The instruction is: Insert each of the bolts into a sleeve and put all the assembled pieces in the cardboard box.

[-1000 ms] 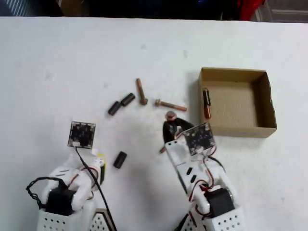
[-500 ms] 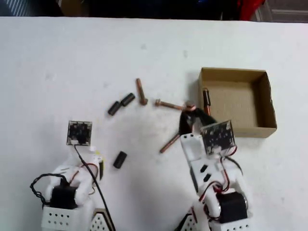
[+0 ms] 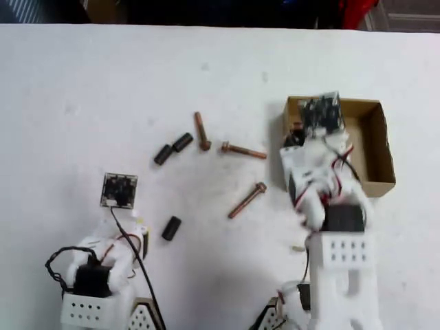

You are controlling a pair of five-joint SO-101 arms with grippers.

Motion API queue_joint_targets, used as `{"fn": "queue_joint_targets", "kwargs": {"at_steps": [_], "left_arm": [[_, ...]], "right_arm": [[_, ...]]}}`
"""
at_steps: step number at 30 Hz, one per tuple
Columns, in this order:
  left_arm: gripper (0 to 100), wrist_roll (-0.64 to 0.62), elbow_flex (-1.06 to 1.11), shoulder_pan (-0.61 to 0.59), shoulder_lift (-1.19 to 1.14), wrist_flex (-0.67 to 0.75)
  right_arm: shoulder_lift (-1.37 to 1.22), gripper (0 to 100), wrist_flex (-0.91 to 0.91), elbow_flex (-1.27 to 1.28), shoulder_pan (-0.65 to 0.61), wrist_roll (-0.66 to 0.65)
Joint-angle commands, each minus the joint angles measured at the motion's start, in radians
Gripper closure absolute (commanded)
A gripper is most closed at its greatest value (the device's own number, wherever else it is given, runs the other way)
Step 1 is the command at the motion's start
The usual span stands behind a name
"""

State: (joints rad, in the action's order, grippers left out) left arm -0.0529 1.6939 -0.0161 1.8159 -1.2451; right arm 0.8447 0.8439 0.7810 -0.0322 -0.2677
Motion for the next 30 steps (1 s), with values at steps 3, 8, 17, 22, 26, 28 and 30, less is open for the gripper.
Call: {"fn": "queue_joint_targets", "kwargs": {"at_steps": [3,8,17,22,26,28,30], "left_arm": [[98,0.012,0.0,-0.008,0.007,-0.04],[98,0.012,0.0,-0.008,0.007,-0.04],[98,0.012,0.0,-0.01,0.007,-0.04],[98,0.012,0.0,-0.01,0.007,-0.04],[98,0.012,0.0,-0.01,0.007,-0.04],[98,0.012,0.0,-0.01,0.007,-0.04],[98,0.012,0.0,-0.01,0.007,-0.04]], "right_arm": [[-0.246,98.1,-0.007,-0.23,0.084,-0.015],[-0.496,98.1,-0.007,-0.373,0.12,-0.015],[-0.949,98.1,-0.005,-0.68,0.177,-0.015],[-1.156,98.1,-0.002,-0.836,0.189,-0.015],[-1.271,98.1,0.001,-0.927,0.186,-0.015],[-1.316,98.1,0.001,-0.951,0.179,-0.015],[-1.348,98.1,0.001,-0.961,0.165,-0.015]]}}
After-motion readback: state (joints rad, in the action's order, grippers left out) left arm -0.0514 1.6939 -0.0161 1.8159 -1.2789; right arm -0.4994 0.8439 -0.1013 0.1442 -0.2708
